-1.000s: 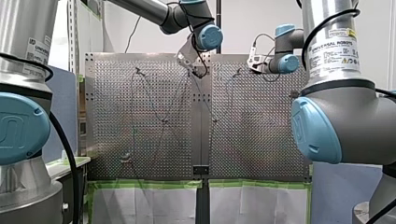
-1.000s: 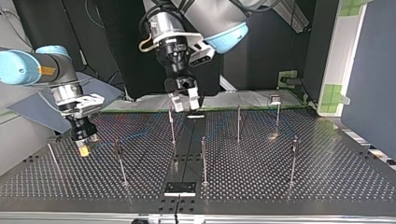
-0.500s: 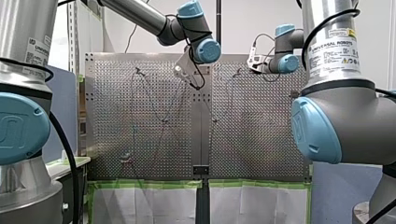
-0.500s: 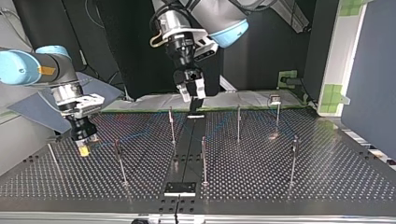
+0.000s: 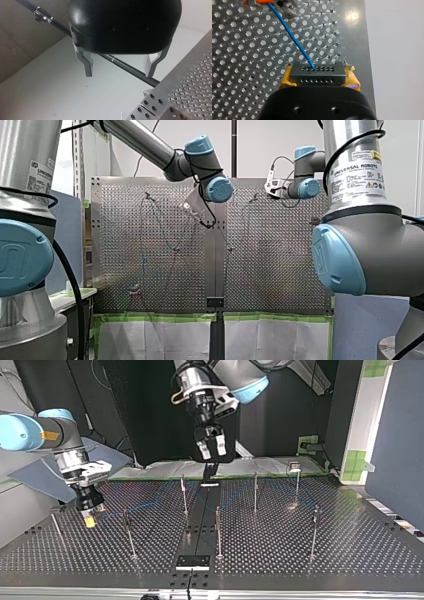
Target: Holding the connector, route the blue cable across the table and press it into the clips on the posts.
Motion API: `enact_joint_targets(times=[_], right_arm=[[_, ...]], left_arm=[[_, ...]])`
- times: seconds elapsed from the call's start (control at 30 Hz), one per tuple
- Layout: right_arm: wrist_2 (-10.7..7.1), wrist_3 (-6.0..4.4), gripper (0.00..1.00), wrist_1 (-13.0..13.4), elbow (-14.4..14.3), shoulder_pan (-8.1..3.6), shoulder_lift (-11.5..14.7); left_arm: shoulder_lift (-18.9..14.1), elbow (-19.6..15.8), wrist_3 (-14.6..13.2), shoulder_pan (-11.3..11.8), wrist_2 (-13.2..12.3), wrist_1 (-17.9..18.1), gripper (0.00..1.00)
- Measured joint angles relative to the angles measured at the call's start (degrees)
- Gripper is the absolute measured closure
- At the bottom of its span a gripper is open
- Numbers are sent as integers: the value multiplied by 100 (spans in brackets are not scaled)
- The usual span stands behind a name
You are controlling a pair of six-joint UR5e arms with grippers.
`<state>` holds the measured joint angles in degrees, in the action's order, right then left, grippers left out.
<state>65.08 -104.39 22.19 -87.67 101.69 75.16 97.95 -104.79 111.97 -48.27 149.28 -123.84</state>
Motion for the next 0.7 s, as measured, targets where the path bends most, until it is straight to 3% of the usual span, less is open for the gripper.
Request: enact_joint_targets(times=[0.23, 0.7], right_arm=[[0, 0, 100, 0, 0, 0, 0], [0, 0, 100, 0, 0, 0, 0]], left_arm=[[0, -379, 0, 0, 0, 374, 0], [-1, -1023, -10, 71, -17, 655, 0]])
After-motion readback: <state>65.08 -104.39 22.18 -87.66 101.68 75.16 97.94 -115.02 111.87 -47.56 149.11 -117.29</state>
